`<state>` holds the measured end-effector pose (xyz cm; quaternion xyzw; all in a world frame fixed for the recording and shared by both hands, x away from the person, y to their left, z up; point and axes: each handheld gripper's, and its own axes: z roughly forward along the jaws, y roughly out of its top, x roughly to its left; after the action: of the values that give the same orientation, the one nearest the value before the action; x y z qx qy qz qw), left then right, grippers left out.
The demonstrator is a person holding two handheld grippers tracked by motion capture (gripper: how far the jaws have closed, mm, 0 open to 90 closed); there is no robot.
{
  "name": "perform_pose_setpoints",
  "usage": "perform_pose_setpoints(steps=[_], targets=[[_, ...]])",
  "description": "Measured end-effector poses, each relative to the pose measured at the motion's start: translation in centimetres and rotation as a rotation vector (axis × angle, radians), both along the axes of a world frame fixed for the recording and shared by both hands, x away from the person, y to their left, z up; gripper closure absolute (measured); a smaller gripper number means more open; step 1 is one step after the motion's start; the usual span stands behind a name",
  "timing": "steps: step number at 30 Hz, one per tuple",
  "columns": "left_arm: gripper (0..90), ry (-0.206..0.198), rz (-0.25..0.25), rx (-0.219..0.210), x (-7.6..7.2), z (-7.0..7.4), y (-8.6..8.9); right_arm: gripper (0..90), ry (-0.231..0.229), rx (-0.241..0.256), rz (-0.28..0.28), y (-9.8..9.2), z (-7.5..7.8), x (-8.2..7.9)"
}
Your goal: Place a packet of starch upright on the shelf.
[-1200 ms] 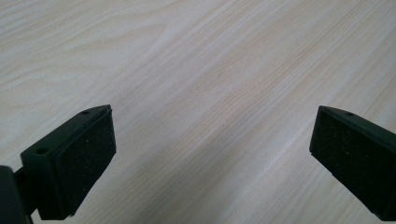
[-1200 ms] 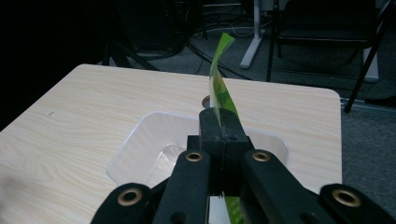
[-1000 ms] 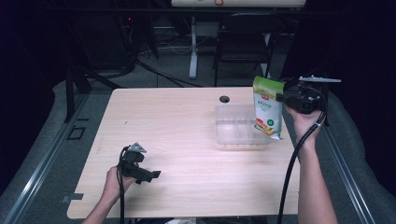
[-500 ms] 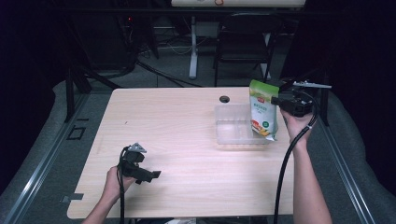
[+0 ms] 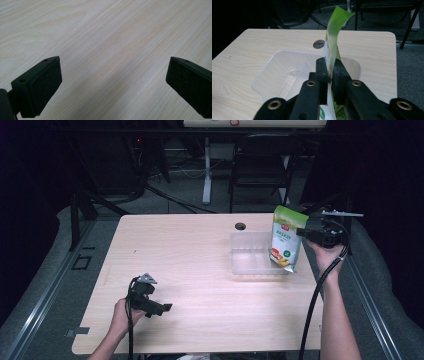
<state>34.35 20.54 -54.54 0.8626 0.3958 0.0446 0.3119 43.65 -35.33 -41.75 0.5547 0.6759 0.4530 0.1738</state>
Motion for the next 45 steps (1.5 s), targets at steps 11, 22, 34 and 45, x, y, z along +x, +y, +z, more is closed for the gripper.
perform_pose_setpoints(steps=[11,22,34,45], targets=[[0.4,0.01,-0.017,0.008,0.1,-0.1,-0.2,69.0,0.087,0.075,0.02,-2.2,-1.2,1.8],[0.4,0.011,-0.02,0.005,0.1,-0.2,-0.3,65.5,0.135,0.08,0.012,-2.1,-2.4,4.1],[0.5,0.009,-0.022,0.009,0.1,-0.1,-0.2,90.0,0.114,0.104,0.008,-0.6,-1.8,3.5],[0.5,-0.004,-0.02,0.014,0.0,-0.1,-0.2,90.0,-0.052,0.145,0.003,1.2,-1.9,1.6]])
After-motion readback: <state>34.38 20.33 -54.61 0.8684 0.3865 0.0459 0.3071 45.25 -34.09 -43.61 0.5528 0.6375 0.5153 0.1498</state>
